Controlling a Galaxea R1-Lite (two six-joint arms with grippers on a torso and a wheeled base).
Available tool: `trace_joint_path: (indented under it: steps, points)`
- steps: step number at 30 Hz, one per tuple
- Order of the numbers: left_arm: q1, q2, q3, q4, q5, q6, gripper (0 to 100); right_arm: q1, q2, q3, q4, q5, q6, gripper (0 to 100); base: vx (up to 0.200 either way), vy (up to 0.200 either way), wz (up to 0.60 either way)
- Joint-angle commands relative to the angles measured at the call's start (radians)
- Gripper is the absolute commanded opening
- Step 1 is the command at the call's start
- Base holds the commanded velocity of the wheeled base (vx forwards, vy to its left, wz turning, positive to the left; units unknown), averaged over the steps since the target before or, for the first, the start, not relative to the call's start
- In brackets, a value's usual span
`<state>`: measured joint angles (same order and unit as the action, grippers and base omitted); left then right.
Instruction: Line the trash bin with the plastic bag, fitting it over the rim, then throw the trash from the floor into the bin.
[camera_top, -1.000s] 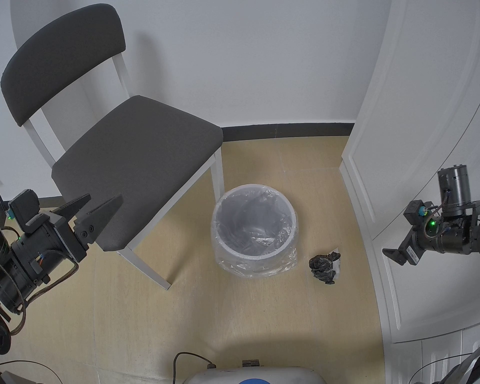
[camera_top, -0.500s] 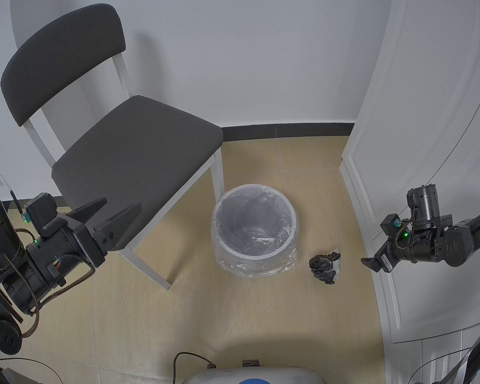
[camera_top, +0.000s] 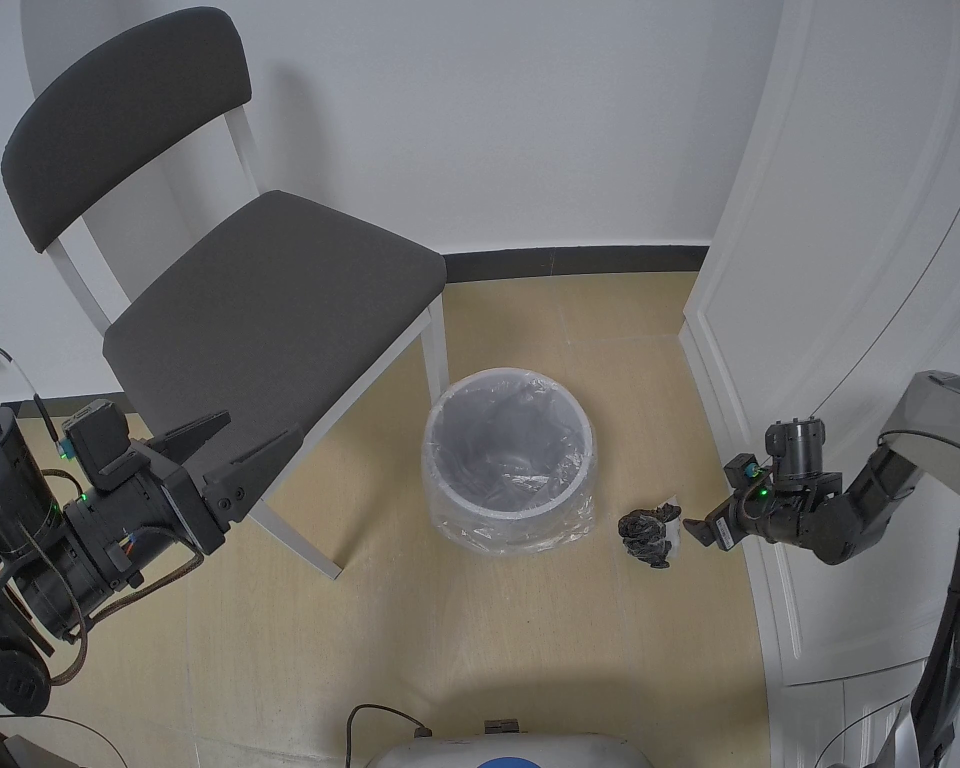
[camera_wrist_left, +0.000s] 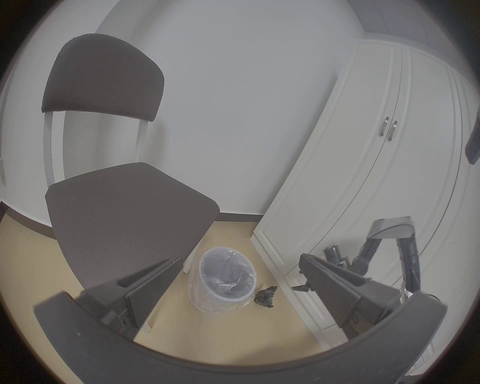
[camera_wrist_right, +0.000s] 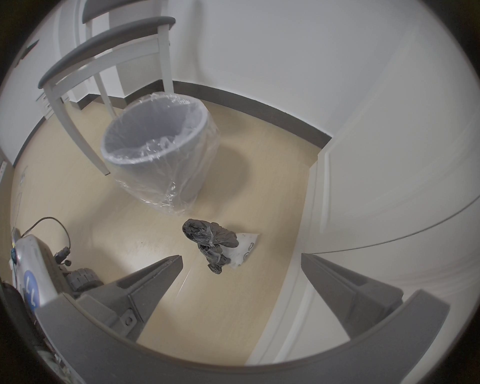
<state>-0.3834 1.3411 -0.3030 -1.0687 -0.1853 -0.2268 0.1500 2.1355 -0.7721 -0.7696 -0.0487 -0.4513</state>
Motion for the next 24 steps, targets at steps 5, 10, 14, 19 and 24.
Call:
trace_joint_path:
  steps: [5,10,14,19,24]
  points:
    - [-0.002,0.0,0.002,0.0,0.0,0.0,100,-0.007,0.27,-0.157,-0.062,0.044,0.125,100,0.0,0.0,0.0]
    - [-0.002,0.006,0.005,0.0,0.0,0.0,100,-0.009,0.342,-0.262,-0.057,0.127,0.197,100,0.0,0.0,0.0]
    - [-0.003,0.003,0.013,-0.002,0.0,0.001,100,-0.02,0.38,-0.317,-0.03,0.136,0.206,100,0.0,0.0,0.0]
    - [-0.006,0.006,0.013,-0.002,0.0,0.001,100,-0.018,0.431,-0.435,0.029,0.152,0.235,100,0.0,0.0,0.0]
    - [-0.006,0.006,0.015,-0.002,0.0,0.001,100,-0.02,0.452,-0.5,0.096,0.155,0.237,100,0.0,0.0,0.0]
